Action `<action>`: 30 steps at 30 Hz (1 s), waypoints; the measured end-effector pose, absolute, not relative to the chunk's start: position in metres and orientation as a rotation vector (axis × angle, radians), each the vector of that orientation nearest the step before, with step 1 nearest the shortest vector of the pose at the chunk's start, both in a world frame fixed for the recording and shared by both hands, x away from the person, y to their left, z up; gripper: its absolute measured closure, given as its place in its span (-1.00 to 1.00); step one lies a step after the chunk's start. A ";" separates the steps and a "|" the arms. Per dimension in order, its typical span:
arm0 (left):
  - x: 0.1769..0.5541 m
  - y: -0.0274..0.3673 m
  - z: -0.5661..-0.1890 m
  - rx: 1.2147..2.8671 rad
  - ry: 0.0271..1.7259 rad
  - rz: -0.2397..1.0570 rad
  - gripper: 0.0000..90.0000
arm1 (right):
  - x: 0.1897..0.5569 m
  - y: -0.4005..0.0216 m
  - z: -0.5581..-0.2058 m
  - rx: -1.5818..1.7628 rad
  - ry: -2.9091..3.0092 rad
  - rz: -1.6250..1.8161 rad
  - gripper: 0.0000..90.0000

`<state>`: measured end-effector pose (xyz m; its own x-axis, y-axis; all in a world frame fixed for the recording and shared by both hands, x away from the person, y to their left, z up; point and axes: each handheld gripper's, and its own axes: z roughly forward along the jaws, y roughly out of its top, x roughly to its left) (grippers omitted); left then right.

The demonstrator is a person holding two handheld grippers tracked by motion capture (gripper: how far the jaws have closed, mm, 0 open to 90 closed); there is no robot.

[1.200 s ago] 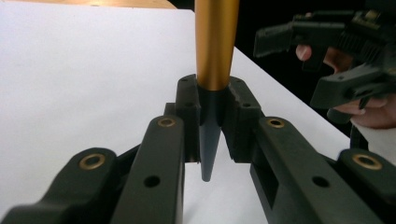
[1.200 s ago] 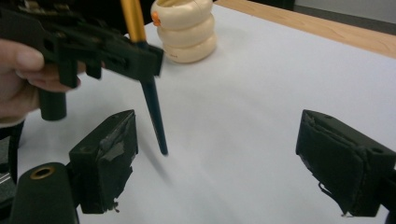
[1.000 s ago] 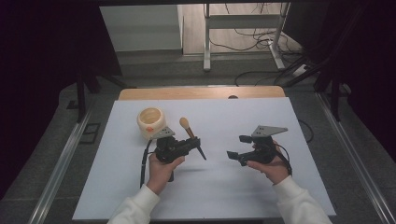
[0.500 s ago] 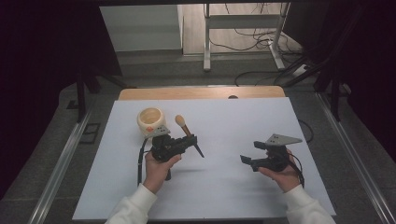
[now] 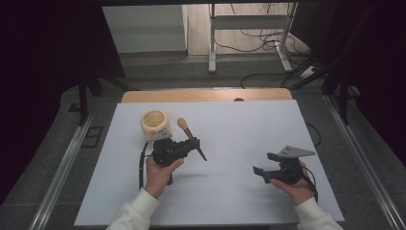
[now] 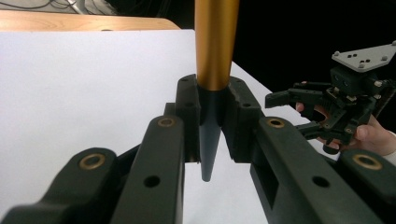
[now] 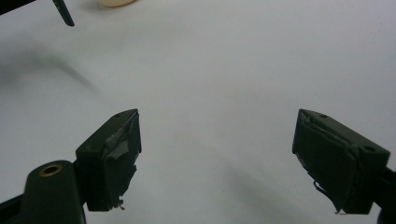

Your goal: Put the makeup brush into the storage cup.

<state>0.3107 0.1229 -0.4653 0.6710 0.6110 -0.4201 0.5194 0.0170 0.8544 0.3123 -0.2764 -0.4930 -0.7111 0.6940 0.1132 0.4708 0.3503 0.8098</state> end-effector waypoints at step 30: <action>0.313 0.138 -0.439 1.535 0.955 0.122 0.74 | 0.309 -0.284 -0.495 1.078 2.330 1.304 -0.66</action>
<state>0.3133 0.1376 -0.4385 0.6500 0.6186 -0.4414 0.4878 0.1058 0.8665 0.3087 -0.2843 -0.4946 -0.6905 0.7127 0.1234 0.4782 0.3218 0.8172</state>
